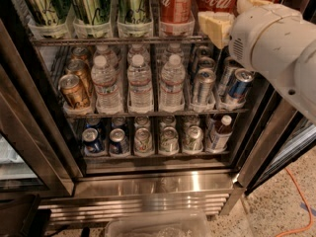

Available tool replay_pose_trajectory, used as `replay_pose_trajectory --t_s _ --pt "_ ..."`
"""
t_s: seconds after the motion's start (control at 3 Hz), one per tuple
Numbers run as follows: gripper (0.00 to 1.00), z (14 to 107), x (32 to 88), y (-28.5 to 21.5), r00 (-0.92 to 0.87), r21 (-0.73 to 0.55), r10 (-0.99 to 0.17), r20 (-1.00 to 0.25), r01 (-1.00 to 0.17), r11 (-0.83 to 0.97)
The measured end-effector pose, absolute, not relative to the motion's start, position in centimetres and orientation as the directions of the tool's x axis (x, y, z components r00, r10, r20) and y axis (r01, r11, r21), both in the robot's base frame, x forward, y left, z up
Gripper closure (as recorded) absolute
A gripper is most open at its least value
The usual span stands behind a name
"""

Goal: Pick coke can from top shelf of fridge

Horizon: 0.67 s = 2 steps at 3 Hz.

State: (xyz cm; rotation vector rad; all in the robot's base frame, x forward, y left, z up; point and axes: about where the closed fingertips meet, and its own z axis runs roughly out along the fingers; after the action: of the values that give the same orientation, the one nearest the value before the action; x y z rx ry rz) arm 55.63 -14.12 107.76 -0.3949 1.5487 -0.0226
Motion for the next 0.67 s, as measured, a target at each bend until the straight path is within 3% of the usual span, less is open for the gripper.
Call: replay_pose_trajectory --t_s 0.67 --pt "0.37 107.73 57.21 -14.9 0.083 -0.256 -0.246 -0.966 -0.163 0.953"
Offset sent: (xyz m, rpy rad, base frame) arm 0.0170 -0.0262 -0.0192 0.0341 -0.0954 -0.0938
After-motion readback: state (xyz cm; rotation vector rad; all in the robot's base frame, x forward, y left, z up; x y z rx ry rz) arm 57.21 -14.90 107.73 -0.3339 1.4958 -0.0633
